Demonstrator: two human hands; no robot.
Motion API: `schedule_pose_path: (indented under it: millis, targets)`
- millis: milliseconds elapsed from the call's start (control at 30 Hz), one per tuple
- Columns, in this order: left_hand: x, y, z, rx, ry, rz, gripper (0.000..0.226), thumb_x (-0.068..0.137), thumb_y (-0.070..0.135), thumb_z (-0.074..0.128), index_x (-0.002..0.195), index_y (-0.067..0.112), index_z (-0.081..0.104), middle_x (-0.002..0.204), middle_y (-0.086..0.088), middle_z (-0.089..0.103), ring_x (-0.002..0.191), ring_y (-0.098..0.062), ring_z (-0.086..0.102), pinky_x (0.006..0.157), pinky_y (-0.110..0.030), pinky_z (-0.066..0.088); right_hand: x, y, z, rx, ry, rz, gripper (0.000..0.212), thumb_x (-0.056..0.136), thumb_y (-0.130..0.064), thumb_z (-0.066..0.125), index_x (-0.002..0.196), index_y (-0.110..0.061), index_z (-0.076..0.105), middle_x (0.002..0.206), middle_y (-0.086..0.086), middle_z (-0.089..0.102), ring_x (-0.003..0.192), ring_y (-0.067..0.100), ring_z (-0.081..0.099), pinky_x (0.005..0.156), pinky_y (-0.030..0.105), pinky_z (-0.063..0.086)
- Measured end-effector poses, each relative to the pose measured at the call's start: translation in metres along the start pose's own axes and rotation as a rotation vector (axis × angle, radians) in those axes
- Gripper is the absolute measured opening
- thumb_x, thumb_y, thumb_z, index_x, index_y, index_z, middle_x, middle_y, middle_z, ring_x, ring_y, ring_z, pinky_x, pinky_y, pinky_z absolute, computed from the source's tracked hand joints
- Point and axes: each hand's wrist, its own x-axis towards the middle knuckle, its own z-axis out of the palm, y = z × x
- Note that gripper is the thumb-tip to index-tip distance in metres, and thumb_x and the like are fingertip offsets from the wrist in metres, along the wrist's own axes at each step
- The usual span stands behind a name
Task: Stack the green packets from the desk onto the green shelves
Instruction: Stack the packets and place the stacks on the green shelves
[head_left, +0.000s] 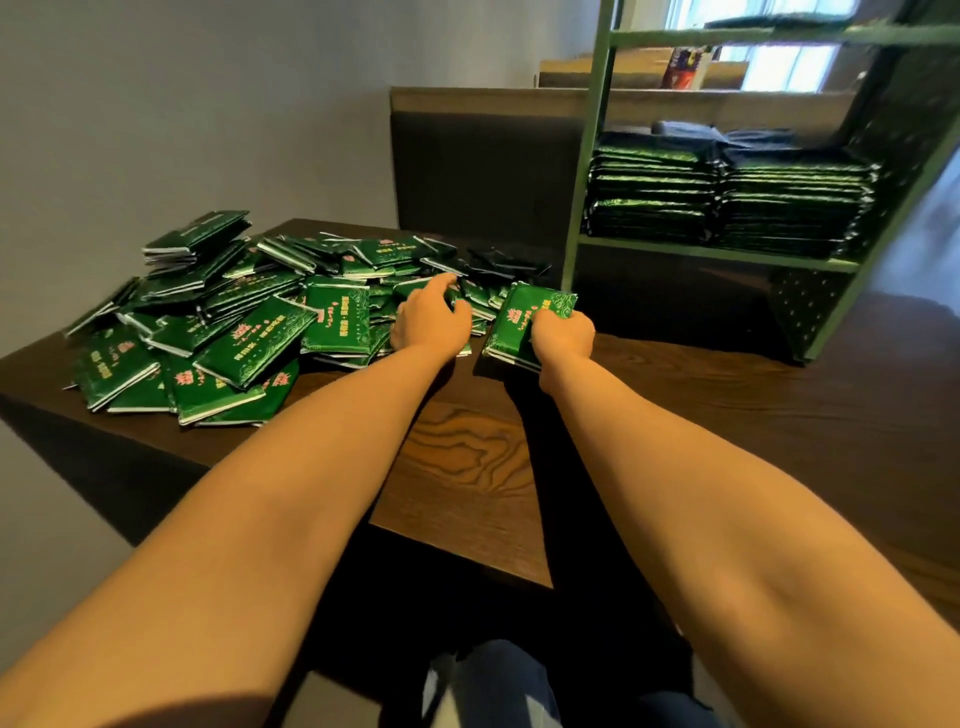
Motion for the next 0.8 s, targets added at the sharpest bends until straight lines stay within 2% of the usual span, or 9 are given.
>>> schedule_pose_path:
  millis: [133,300,367,467,533,600,667,700,800]
  targets:
    - [0.002,0.007,0.008,0.154,-0.023,-0.008,0.032,0.097,0.034,0.049,0.123,0.036,0.067,0.128,-0.003,0.065,0.121,-0.033,0.053,0.096,-0.042,0.045,0.008,0.006,-0.007,-0.02,-0.027,-0.009,0.02,0.095,-0.017,0.062,0.114,-0.012,0.066,0.115,0.013,0.07,0.107,0.034,0.067,0.099,0.047,0.056]
    - [-0.01,-0.001,0.009,-0.108,0.216,-0.041,0.025,0.091,0.036,0.06,0.078,0.019,0.074,0.088,-0.003,0.073,0.086,-0.031,0.063,0.067,-0.032,0.046,0.009,0.009,-0.014,0.024,-0.109,-0.024,0.03,0.088,-0.021,0.065,0.116,-0.012,0.066,0.109,0.009,0.071,0.1,0.03,0.069,0.094,0.047,0.059]
    - [-0.012,-0.002,0.004,-0.221,0.28,-0.095,0.028,0.09,0.034,0.066,0.067,0.017,0.062,0.078,0.001,0.067,0.076,-0.025,0.058,0.063,-0.028,0.036,0.003,0.005,-0.018,0.057,-0.14,0.016,0.008,0.091,-0.017,0.063,0.097,-0.012,0.064,0.098,0.008,0.069,0.09,0.028,0.068,0.082,0.039,0.058]
    - [-0.02,-0.001,0.001,-0.396,0.288,-0.208,0.026,0.087,0.02,0.07,0.077,0.019,0.045,0.079,0.002,0.054,0.073,-0.023,0.056,0.061,-0.031,0.04,-0.003,0.0,-0.028,0.1,-0.165,0.105,0.012,0.099,-0.009,0.058,0.087,-0.01,0.053,0.098,0.014,0.064,0.084,0.029,0.064,0.076,0.04,0.051]
    - [-0.025,0.003,0.003,-0.693,0.214,-0.323,0.025,0.086,0.012,0.069,0.1,0.013,0.048,0.092,0.0,0.053,0.069,-0.019,0.059,0.061,-0.035,0.055,-0.006,0.0,-0.032,0.137,-0.176,0.133,0.013,0.099,-0.008,0.059,0.091,-0.008,0.05,0.094,0.014,0.062,0.089,0.031,0.067,0.083,0.046,0.056]
    - [-0.034,0.009,0.003,-0.855,0.129,-0.389,0.029,0.085,0.01,0.068,0.111,0.007,0.054,0.099,-0.004,0.054,0.068,-0.018,0.052,0.052,-0.029,0.051,-0.009,-0.001,-0.036,0.138,-0.194,0.151,0.014,0.098,-0.008,0.061,0.091,-0.008,0.049,0.099,0.016,0.063,0.103,0.036,0.07,0.093,0.052,0.057]
    - [-0.042,0.015,0.002,-0.852,0.086,-0.399,0.012,0.08,0.011,0.064,0.078,0.011,0.051,0.077,-0.008,0.045,0.064,-0.021,0.035,0.054,-0.028,0.03,-0.011,-0.003,-0.041,0.137,-0.195,0.153,0.016,0.098,-0.009,0.062,0.09,-0.008,0.049,0.103,0.016,0.063,0.11,0.037,0.068,0.099,0.056,0.055]
    - [-0.046,0.017,0.003,-0.855,0.079,-0.414,0.023,0.079,0.01,0.061,0.067,0.014,0.041,0.066,-0.005,0.035,0.06,-0.021,0.027,0.055,-0.03,0.023,-0.011,-0.005,-0.044,0.128,-0.193,0.149,0.015,0.097,-0.01,0.063,0.09,-0.008,0.049,0.104,0.016,0.063,0.111,0.037,0.067,0.1,0.058,0.054]
    - [-0.064,0.024,0.003,-0.906,0.01,-0.475,0.018,0.08,0.004,0.054,0.072,0.013,0.04,0.066,0.001,0.032,0.058,-0.018,0.023,0.059,-0.033,0.024,-0.014,-0.007,-0.052,0.097,-0.191,0.146,0.013,0.097,-0.011,0.064,0.102,-0.004,0.053,0.104,0.017,0.063,0.108,0.037,0.068,0.1,0.058,0.054]
